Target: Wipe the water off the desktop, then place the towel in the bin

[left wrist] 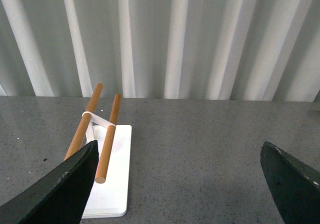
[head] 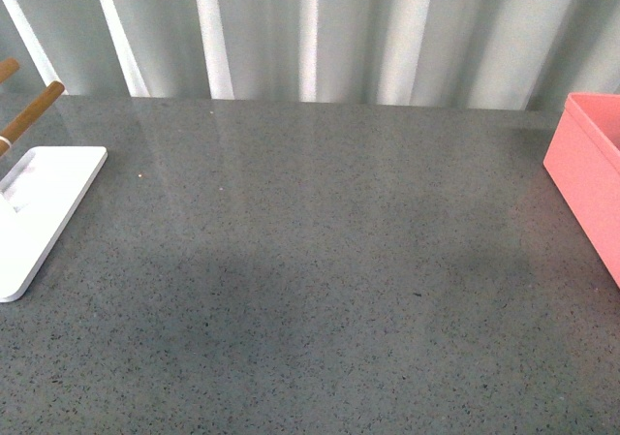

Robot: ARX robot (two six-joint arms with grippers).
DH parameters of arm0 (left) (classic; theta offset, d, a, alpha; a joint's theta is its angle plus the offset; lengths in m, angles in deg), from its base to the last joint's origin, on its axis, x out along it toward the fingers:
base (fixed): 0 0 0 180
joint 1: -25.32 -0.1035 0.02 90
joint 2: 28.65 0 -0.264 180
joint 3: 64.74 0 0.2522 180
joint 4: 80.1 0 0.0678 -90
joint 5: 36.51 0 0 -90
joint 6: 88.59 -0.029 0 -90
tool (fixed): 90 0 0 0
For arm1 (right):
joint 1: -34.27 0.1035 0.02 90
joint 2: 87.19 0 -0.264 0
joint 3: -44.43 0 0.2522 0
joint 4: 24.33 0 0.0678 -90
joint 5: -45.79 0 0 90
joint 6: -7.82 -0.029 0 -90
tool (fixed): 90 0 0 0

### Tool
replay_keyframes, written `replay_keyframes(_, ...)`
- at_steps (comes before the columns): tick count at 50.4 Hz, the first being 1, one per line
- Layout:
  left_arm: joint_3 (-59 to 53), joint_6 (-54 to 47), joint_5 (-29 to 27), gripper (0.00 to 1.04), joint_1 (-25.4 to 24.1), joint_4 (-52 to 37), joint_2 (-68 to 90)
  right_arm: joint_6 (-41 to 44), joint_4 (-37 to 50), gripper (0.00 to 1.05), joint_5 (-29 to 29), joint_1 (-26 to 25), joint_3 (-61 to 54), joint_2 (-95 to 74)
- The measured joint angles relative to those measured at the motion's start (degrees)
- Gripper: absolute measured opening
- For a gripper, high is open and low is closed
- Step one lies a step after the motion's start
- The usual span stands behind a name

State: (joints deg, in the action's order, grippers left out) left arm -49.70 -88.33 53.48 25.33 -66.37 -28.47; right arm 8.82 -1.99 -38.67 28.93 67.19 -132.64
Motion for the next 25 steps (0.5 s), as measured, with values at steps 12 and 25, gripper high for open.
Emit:
replay_keyframes(12, 0.0, 0.0, 0.0, 0.98, 0.0, 0.0, 0.0, 0.0, -4.8, 0.03, -5.1, 5.1, -4.5, 9.2)
replay_keyframes(25, 0.0, 0.0, 0.0, 0.98, 0.0, 0.0, 0.0, 0.0, -9.4, 0.03, -5.1, 5.2, -6.4, 15.8)
